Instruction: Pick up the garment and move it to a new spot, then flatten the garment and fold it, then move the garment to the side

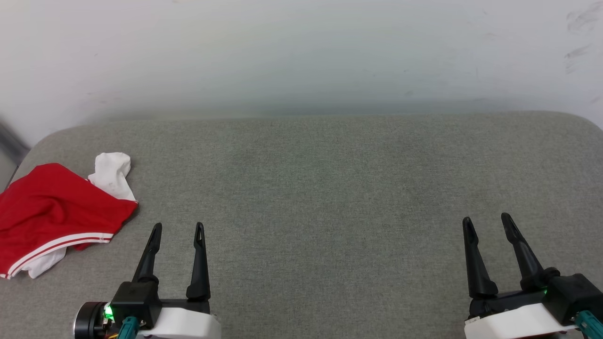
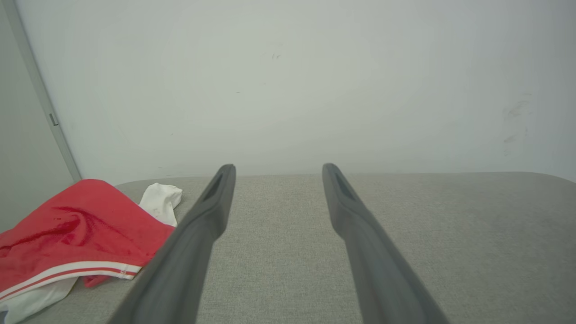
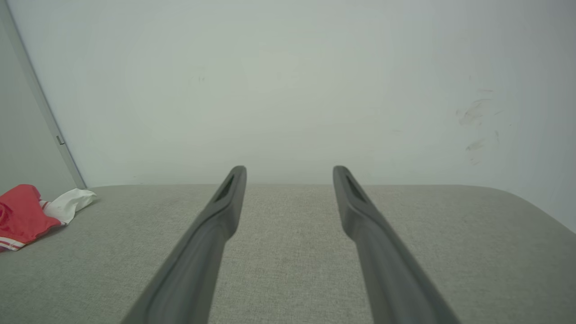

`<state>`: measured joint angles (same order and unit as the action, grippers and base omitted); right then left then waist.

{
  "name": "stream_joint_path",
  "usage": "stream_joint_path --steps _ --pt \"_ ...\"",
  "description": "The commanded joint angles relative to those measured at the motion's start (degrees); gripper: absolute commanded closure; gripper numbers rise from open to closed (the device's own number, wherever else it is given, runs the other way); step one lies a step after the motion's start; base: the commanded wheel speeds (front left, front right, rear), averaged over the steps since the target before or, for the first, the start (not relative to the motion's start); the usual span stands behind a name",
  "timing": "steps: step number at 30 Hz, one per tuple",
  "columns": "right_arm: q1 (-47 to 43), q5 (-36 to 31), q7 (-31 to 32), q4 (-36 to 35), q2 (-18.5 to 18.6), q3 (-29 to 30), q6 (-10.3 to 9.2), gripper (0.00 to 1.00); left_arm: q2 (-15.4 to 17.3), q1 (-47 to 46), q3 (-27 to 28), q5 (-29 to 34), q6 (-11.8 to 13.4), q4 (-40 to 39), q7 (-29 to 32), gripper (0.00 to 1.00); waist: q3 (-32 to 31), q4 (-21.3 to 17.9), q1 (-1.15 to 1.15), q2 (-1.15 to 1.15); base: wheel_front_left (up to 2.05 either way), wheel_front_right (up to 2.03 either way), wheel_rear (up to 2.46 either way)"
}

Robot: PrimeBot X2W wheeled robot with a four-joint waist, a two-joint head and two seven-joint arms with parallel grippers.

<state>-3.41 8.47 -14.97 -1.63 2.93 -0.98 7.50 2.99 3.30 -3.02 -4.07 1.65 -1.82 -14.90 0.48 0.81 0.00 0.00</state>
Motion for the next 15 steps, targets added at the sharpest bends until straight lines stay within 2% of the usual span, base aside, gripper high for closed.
stream_joint_path --steps 1,15 --pt "-0.4 -0.3 -0.3 -0.3 -0.1 0.0 -0.02 0.00 -0.1 0.6 0.2 0.5 0.0 -0.2 -0.5 0.00 0.0 0.0 0.00 0.00 0.00 0.00 0.00" --pt "-0.6 1.3 -0.3 0.1 -0.1 0.6 -0.02 0.00 -0.1 0.6 0.4 -2.0 -0.8 0.8 -0.4 0.00 -0.2 0.2 0.00 0.00 0.00 0.00 0.00"
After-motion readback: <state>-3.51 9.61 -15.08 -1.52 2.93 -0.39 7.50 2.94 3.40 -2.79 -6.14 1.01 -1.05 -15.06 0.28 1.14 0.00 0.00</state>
